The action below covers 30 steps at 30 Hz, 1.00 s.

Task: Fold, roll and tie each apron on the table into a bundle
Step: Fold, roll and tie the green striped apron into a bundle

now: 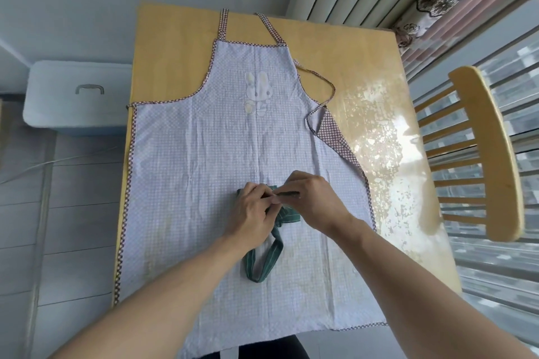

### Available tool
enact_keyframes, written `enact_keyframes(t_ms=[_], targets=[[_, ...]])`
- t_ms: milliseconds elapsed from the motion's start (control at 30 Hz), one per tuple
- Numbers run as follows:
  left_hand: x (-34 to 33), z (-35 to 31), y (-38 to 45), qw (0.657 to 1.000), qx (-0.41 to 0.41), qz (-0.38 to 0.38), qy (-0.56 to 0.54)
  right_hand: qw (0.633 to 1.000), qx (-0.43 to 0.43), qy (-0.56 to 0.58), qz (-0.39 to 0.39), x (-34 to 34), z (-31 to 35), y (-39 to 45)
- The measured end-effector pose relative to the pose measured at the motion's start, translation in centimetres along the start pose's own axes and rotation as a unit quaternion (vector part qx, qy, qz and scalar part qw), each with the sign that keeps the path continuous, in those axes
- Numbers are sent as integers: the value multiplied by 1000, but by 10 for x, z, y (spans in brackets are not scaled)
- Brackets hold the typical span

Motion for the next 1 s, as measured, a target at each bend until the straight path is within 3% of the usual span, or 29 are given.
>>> enact_keyframes(t_ms=[133,233,333,400,500,567,667,867,1000], targets=[[0,3,3,994,80,53,-54,987,-106,119,4,0,-11,-4],[4,7,3,986,124,59,-90,950,-181,253,-21,-3,-21,-19],[13,19,6,977,171,31,-122,943,-180,280,-3,-12,-24,-30],[9,23,9,978,162,59,-120,937,-185,295,-10,-19,-27,-34],[12,24,13,979,152,77,-107,900,-207,383,-20,-31,-23,-33],[19,22,17,976,168,75,-112,912,-219,346,-2,-37,-18,-26],[24,18,17,971,187,93,-118,958,-236,163,13,-36,-14,-16],[21,19,8,968,176,118,-137,987,-160,-9,-30,-47,-2,-5],[17,14,4,956,194,103,-196,975,-196,37,-96,-45,-2,-8]])
Point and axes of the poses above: each hand's wrist, its own y-axis towards the middle knuckle, its own x-axis out of the back of the hand, z = x × y, the point moved 8 cm from there along y, towards the middle knuckle, and after that the axes turned 10 degrees about x, right-handed, at the moved point
